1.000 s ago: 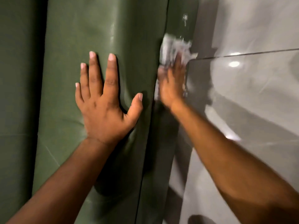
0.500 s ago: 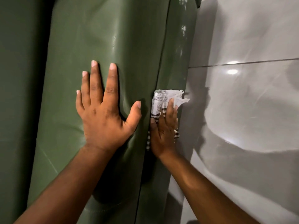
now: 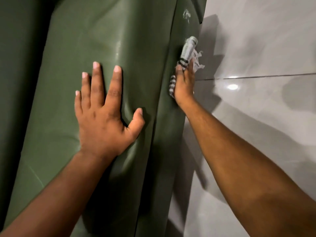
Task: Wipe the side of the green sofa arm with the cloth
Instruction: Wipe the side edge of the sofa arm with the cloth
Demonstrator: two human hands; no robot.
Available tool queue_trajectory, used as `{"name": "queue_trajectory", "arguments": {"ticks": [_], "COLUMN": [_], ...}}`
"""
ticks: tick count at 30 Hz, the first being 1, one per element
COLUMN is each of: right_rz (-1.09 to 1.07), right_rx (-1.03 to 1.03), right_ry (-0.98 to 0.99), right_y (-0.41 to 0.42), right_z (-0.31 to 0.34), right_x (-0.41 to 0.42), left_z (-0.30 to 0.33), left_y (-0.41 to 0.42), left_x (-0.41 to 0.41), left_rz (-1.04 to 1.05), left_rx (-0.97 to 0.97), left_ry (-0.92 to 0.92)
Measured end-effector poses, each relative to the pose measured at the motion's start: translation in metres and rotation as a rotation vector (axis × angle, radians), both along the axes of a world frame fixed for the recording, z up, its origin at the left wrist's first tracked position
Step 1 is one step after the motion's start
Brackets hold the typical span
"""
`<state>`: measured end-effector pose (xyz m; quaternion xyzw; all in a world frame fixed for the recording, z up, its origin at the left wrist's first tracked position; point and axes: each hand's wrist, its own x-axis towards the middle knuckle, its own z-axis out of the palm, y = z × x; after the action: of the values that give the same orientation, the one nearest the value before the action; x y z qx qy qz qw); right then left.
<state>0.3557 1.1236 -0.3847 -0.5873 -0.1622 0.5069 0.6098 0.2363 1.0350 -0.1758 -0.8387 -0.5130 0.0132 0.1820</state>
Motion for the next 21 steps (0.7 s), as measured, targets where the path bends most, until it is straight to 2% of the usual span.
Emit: {"name": "queue_trajectory", "arguments": {"ticks": [3, 6, 9, 12, 17, 21], "right_rz": [0.022, 0.101, 0.06, 0.04, 0.031, 0.058], "right_rx": [-0.183, -0.105, -0.032, -0.028, -0.017, 0.004], "right_ry": [0.164, 0.111, 0.065, -0.008, 0.065, 0.024], "right_y": [-0.049, -0.13, -0.144, -0.105, 0.011, -0.021], "right_z": [-0.05, 0.001, 0.019, -0.003, -0.024, -0.01], "right_x": [-0.047, -0.074, -0.082, -0.056, 0.019, -0.006], "left_z": [-0.001, 0.0, 0.002, 0.015, 0.033, 0.03], "left_y": [0.001, 0.001, -0.001, 0.017, 0.108, 0.182], "left_x": [0.0, 0.0, -0.001, 0.009, 0.062, 0.105], "left_rz": [-0.015, -0.016, -0.021, -0.077, -0.101, -0.139], "left_rx": [-0.014, -0.02, -0.042, -0.13, -0.276, -0.304], "left_ry": [0.006, -0.01, -0.001, 0.024, 0.018, 0.021]}}
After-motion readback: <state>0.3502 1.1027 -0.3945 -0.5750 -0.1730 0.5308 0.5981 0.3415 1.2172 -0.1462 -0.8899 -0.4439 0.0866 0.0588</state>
